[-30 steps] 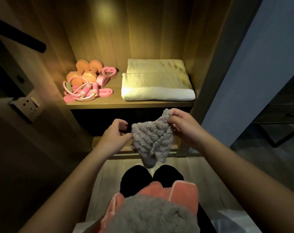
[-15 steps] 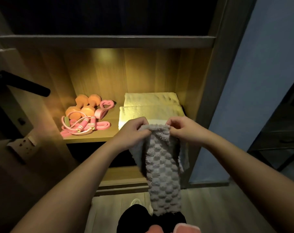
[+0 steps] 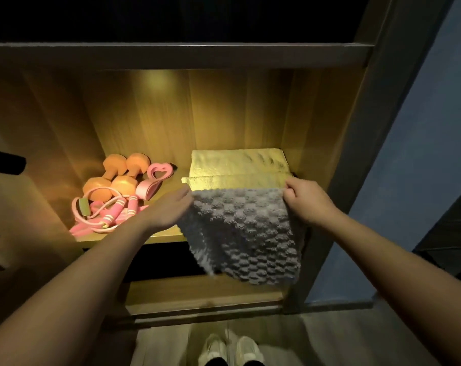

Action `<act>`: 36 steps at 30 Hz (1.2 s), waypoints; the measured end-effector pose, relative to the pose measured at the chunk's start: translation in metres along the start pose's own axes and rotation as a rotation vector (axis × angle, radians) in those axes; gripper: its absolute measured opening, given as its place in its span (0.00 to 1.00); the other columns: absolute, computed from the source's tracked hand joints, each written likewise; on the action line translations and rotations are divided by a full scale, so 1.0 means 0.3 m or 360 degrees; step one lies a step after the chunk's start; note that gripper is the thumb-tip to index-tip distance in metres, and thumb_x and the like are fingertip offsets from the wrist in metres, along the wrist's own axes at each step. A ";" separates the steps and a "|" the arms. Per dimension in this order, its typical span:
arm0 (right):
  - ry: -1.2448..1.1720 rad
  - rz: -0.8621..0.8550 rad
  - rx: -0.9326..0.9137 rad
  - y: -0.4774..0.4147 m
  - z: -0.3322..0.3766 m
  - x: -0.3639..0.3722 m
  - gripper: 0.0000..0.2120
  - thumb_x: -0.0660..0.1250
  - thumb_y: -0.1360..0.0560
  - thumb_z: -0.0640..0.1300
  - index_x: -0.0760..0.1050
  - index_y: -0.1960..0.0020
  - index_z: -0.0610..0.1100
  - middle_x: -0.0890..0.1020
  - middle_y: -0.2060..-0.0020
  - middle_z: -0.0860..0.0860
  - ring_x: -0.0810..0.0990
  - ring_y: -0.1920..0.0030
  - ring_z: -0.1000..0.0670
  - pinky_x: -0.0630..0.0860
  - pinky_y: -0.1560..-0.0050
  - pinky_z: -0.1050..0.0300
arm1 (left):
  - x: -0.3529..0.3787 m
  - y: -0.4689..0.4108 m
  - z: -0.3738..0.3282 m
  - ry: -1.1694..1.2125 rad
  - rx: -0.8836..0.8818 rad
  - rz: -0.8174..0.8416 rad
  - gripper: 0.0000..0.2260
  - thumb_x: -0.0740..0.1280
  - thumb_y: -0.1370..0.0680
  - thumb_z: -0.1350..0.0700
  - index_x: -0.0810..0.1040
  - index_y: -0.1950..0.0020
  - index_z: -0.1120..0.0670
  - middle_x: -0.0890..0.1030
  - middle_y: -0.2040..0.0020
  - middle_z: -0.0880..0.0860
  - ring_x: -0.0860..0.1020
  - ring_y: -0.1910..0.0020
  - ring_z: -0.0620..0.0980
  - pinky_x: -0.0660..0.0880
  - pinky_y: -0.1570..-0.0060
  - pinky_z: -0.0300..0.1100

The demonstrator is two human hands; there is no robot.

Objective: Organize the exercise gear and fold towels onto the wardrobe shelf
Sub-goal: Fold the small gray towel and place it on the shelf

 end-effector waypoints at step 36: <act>0.0422 0.0349 0.0045 -0.343 -0.177 0.505 0.27 0.38 0.21 0.66 0.37 0.24 0.66 0.36 0.23 0.60 0.34 0.23 0.53 0.33 0.25 0.42 | 0.371 -0.424 0.232 -0.1000 -0.0079 -0.0237 0.34 0.36 0.22 0.34 0.45 0.20 0.49 0.44 0.20 0.50 0.43 0.21 0.49 0.42 0.24 0.54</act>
Point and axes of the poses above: each hand's wrist, its own y-axis away from the middle knuckle, its own x-axis out of the palm, z = x × y, the point moved 1 cm from there along -y, towards the middle knuckle
